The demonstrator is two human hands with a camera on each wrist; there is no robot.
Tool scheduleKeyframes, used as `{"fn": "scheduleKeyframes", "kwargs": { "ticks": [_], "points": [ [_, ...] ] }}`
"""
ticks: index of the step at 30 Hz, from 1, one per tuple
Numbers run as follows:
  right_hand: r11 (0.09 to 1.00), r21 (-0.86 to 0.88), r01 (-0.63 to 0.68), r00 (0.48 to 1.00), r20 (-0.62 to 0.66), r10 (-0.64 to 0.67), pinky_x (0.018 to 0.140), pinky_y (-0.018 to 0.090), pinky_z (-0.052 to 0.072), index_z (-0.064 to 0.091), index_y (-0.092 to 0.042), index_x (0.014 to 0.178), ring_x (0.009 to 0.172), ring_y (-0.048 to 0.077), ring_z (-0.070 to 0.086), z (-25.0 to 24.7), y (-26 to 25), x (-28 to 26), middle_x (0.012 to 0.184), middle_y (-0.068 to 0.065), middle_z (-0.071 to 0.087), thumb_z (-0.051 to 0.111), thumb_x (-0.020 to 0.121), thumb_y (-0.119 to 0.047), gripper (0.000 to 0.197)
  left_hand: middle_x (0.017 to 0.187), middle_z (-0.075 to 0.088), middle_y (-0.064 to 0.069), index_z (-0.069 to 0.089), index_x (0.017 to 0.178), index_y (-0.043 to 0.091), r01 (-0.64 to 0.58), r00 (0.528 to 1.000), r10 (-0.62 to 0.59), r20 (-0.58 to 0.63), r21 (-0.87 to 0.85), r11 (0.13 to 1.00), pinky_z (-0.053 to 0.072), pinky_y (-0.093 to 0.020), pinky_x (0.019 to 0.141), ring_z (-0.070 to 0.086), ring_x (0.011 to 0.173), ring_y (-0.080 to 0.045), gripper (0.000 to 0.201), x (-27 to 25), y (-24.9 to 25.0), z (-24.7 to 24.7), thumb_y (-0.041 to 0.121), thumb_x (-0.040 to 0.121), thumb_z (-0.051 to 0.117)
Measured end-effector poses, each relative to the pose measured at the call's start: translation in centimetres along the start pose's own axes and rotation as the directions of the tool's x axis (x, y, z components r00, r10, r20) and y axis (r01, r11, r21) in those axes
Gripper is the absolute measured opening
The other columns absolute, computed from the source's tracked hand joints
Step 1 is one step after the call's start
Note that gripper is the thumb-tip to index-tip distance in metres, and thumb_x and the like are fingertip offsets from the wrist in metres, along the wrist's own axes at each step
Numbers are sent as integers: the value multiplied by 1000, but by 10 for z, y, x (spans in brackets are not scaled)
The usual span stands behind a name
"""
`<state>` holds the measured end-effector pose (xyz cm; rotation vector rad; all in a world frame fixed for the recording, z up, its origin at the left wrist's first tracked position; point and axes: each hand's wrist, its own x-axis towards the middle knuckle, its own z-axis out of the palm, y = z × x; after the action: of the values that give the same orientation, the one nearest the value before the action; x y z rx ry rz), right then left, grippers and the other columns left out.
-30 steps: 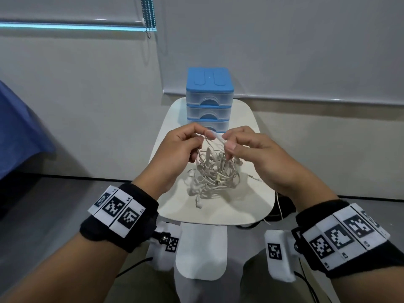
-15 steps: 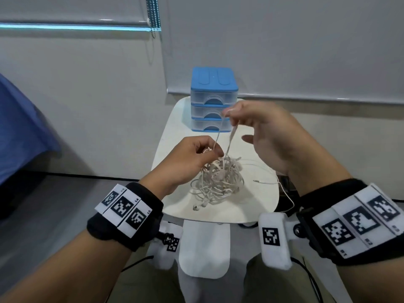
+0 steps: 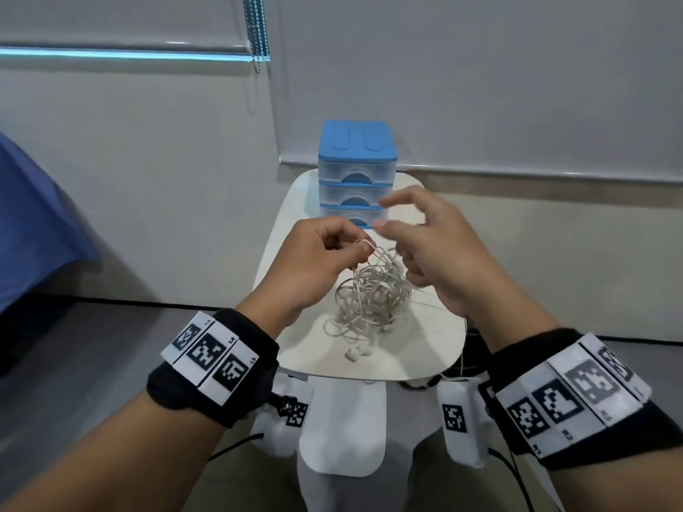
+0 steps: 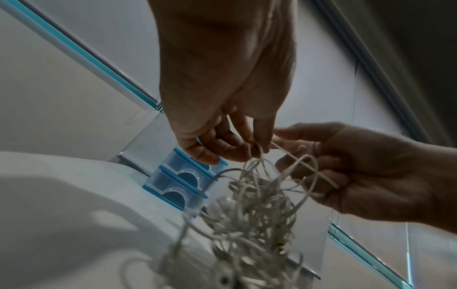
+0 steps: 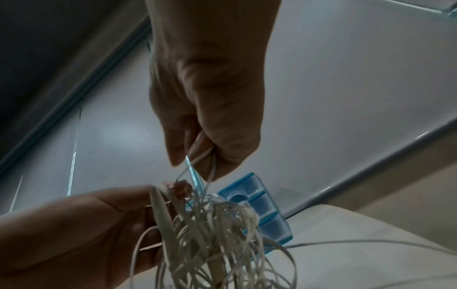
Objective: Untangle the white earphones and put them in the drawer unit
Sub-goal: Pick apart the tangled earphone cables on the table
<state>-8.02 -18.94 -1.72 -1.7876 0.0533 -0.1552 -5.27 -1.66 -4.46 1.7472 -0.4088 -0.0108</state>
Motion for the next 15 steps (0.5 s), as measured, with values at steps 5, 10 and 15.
{"fn": "scheduleKeyframes", "kwargs": {
  "ticks": [5, 10, 15],
  "points": [
    [856, -493, 154, 987, 121, -108, 55, 23, 35, 73, -17, 74, 52, 5, 44, -7, -3, -2, 56, -13, 53, 78, 88, -39, 26, 81, 73, -15, 77, 81, 20, -7, 996, 16, -85, 110, 994, 58, -44, 73, 59, 68, -17, 7, 2, 1, 4, 18, 86, 81],
    [941, -144, 307, 950, 106, -294, 79, 23, 45, 67, -16, 72, 83, 4, 60, -7, -22, -6, 87, -9, 67, 72, 87, -22, 17, 70, 73, -6, 75, 83, 17, 24, 995, -9, -98, 151, 988, 53, -35, 72, 60, 63, -14, 9, 6, 0, 4, 18, 90, 80],
    [698, 694, 174, 925, 129, -358, 48, 24, 38, 43, -20, 83, 52, 14, 46, -20, -51, -20, 68, 2, 47, 49, 103, -22, 21, 71, 71, -9, 74, 81, 18, 34, 995, -14, -100, 210, 977, 45, -26, 57, 55, 56, -11, 11, 5, -3, 2, 18, 92, 76]
  ]
}}
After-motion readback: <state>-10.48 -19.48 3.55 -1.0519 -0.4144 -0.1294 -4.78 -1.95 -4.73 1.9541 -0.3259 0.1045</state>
